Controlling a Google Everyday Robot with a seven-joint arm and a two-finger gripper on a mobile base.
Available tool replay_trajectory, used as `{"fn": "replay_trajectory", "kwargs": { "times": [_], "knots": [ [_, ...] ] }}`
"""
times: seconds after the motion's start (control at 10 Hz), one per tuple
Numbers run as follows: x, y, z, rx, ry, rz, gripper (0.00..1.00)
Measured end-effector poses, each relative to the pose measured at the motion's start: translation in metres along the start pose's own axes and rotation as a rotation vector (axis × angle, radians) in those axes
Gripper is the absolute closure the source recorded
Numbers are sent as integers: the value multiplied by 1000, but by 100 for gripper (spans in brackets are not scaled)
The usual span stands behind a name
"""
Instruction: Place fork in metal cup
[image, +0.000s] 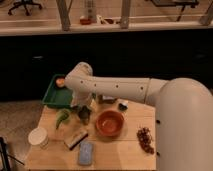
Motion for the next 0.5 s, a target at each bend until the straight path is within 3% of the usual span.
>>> {"fn": "replay_trajectory", "kwargs": {
  "times": [0.5],
  "knots": [
    [0,2,1,14,-5,6,21]
  ]
}}
